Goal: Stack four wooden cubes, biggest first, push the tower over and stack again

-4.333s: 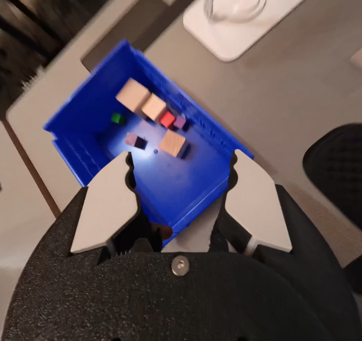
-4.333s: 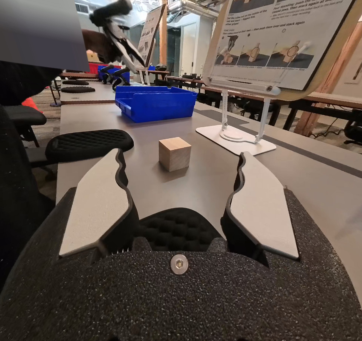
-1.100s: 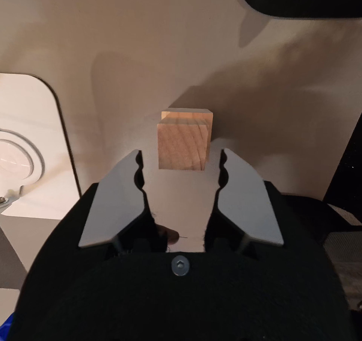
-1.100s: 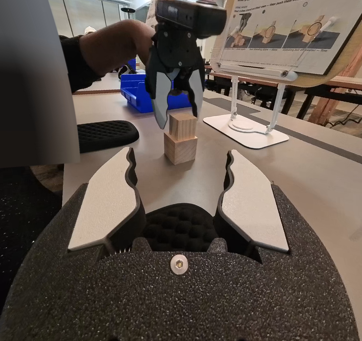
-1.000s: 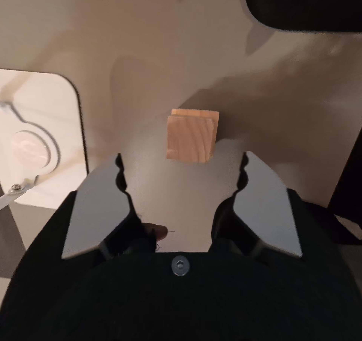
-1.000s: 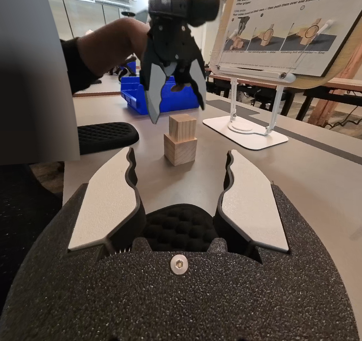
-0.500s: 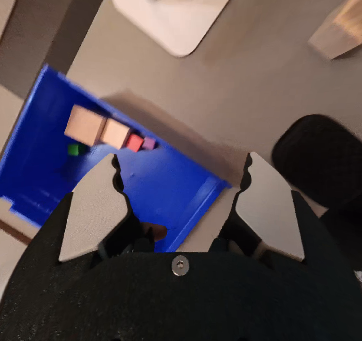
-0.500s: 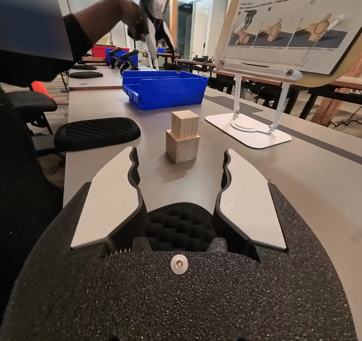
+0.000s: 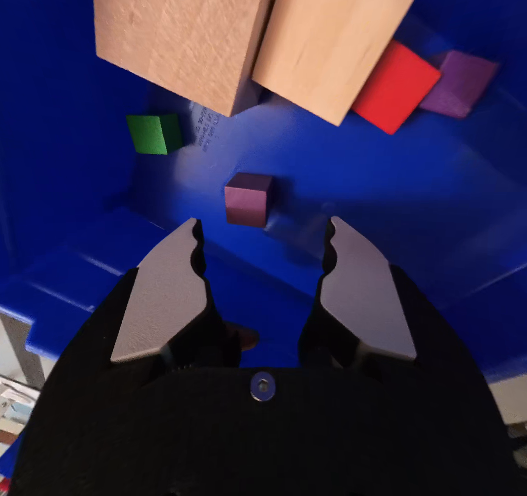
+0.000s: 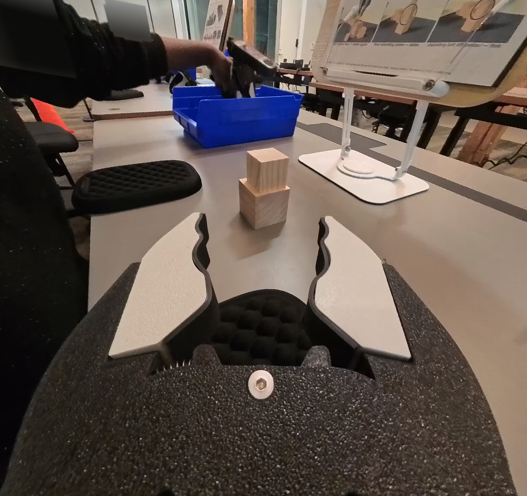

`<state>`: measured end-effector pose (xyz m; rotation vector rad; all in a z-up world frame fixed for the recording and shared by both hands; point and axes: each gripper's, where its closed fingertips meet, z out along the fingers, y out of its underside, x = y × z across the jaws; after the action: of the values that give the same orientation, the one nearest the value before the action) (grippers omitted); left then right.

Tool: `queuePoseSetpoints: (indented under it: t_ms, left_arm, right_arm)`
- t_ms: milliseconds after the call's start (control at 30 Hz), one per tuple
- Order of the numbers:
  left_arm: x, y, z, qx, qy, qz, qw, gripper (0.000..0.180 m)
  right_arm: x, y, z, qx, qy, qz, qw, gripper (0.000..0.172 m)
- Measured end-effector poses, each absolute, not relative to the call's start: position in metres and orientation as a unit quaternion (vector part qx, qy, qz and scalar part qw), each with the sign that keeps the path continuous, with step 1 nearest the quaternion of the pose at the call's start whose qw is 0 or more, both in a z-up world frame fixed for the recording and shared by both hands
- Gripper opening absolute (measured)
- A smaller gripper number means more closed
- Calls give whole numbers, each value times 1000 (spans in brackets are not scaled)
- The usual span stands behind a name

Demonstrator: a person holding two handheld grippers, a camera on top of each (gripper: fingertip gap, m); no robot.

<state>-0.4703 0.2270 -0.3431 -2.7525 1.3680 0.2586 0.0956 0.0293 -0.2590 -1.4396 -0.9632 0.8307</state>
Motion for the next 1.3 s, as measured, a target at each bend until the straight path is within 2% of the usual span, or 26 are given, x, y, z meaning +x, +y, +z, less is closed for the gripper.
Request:
queuePoseSetpoints:
  t_ms: [133, 167, 200, 233, 367, 500, 733, 933, 1300]
  left_arm:
    - [-474, 233, -352, -890, 449, 77, 30, 66]
    - [-472, 233, -352, -891, 448, 64, 29, 57]
    - [-472, 234, -352, -891, 448, 63, 33, 37]
    - [-472, 235, -351, -889, 452, 62, 38, 28]
    - [-462, 229, -329, -886, 458, 36, 58, 28]
    - [-436, 210, -280, -878, 473, 32, 70, 28]
    - [-347, 162, -215, -845, 530, 61, 31, 28]
    - [-253, 121, -204, -790, 611, 41, 2, 27]
    - [-94, 81, -220, -759, 648, -18, 56, 27]
  right_arm:
    - [96, 30, -259, -617, -409, 355, 571, 73]
    - [96, 30, -259, -617, -408, 356, 571, 73]
    - [96, 30, -259, -617, -408, 356, 571, 73]
    - [96, 30, -259, -617, -407, 356, 571, 73]
    - [97, 30, -259, -616, -406, 358, 572, 72]
    - [96, 29, -259, -615, -410, 365, 566, 72]
    - [96, 27, -258, -610, -410, 386, 557, 71]
    - [96, 26, -257, -607, -412, 390, 557, 68]
    - [95, 23, -258, -602, -419, 388, 558, 67]
